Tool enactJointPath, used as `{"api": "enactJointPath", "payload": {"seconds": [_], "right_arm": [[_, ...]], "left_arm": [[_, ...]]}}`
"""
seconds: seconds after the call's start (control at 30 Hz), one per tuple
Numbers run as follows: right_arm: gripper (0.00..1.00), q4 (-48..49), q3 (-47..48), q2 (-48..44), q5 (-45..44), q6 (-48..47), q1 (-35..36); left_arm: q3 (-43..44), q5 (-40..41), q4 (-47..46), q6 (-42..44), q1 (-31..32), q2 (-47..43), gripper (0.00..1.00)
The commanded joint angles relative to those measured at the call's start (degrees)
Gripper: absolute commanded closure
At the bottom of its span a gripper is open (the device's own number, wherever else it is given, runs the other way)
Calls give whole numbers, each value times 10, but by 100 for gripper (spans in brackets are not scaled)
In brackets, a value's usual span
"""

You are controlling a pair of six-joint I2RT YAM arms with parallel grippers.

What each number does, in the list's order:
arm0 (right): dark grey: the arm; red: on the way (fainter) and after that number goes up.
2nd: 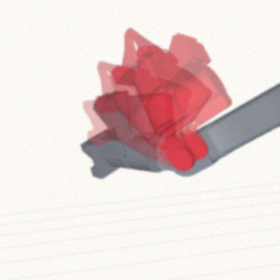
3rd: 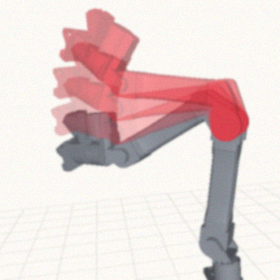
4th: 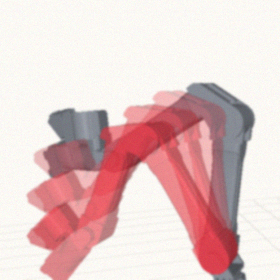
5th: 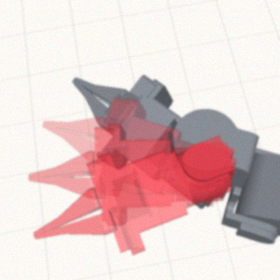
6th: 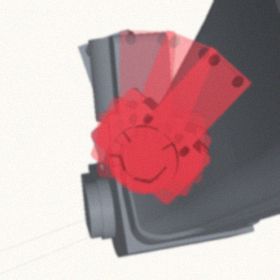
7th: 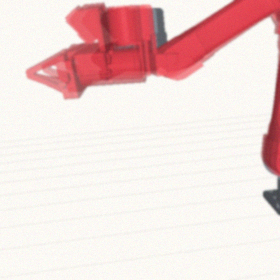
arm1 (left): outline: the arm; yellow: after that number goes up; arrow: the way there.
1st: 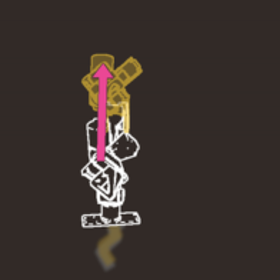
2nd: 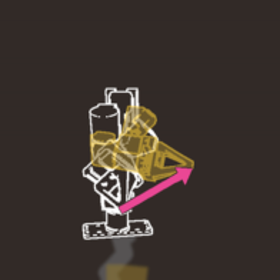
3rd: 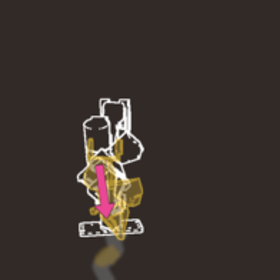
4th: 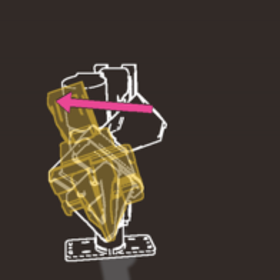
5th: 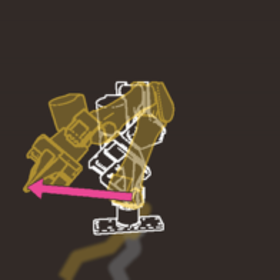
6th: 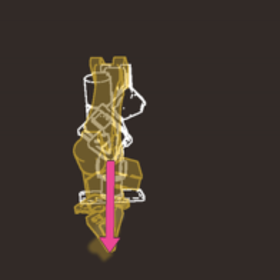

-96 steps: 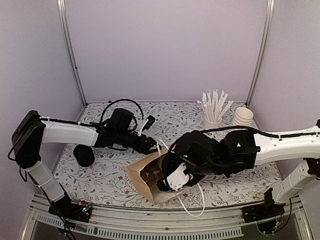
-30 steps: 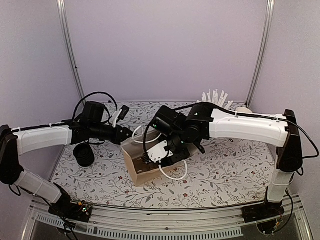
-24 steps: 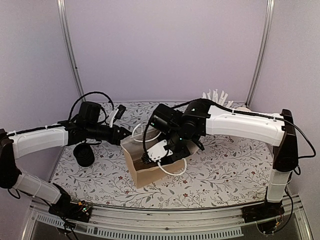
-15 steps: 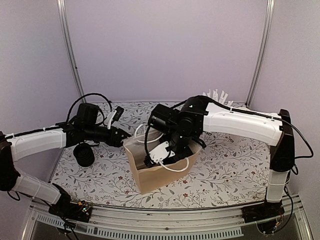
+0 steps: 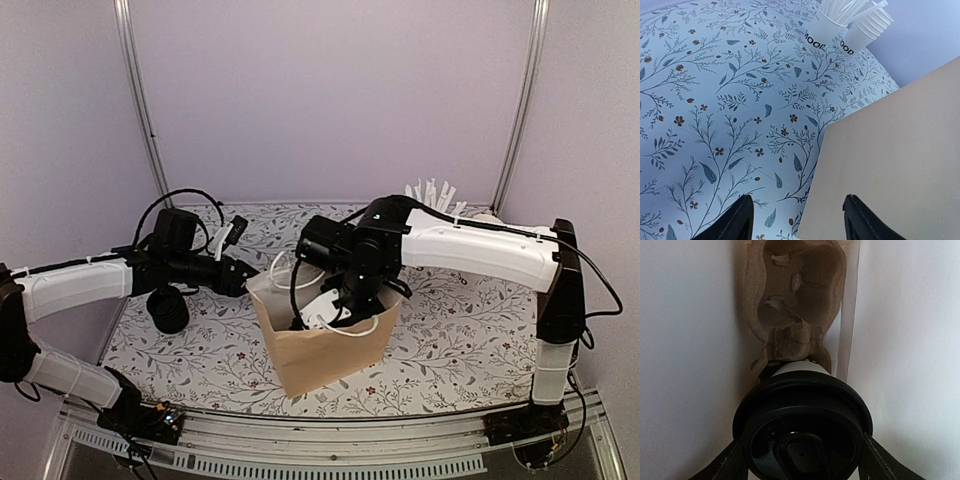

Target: Pack the takeout coffee

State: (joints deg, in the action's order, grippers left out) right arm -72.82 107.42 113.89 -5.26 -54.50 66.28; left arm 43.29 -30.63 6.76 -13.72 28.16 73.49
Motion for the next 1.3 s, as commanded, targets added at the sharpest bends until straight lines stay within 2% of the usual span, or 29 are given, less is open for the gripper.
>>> {"api": "enactJointPath", "payload": {"seconds": [0.0, 0.3, 0.6, 0.77, 0.8, 0.9, 1.27], "right_arm": [[70, 13, -52, 2, 38, 13, -4], [69, 15, -57, 18, 68, 23, -17], [67, -31, -42, 43, 94, 18, -17], [64, -28, -32, 54, 84, 21, -18], [63, -27, -25, 56, 78, 24, -18], [50, -28, 0, 55, 69, 35, -18], [28, -51, 79, 14, 63, 51, -10]], "left_arm": [[-11, -7, -6, -1, -7, -20, 36], [-33, 11, -18, 12, -7, -53, 35], [-41, 20, -17, 16, -8, -75, 35], [-49, 20, -19, 10, -8, -90, 35], [-50, 20, -21, 9, -8, -93, 35], [-53, 23, -25, 9, -8, -105, 35], [-58, 22, -31, 7, -7, -109, 35]]}}
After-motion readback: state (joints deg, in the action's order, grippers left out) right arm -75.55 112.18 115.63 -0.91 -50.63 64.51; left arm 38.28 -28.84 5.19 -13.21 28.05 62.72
